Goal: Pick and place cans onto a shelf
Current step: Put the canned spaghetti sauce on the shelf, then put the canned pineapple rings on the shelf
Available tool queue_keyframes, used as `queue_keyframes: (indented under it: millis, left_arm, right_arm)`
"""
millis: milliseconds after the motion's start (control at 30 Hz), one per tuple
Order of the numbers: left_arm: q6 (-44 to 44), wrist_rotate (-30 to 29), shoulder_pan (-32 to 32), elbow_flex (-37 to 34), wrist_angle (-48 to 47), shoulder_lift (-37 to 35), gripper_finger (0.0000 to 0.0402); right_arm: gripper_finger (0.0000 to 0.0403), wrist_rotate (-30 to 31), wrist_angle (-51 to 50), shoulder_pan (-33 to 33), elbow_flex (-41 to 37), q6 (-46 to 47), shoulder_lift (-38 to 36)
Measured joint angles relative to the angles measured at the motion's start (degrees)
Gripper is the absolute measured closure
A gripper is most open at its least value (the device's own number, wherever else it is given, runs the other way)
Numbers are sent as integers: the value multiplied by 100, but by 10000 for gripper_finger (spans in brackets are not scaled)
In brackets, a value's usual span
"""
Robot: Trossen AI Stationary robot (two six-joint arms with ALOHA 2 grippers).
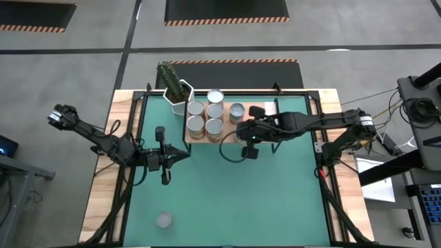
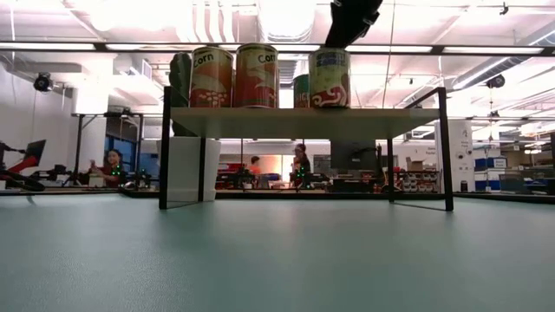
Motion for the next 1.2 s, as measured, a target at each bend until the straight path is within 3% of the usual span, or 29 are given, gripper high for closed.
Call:
queue_keyframes:
  millis: [433, 1200]
  left_arm:
    - [0, 0, 0, 0, 7, 0, 400]
    - [0, 0, 0, 0, 9, 0, 400]
  right_arm:
    - [394, 85, 683, -269, -86, 53, 240]
    - [394, 187, 758, -287, 52, -267, 121]
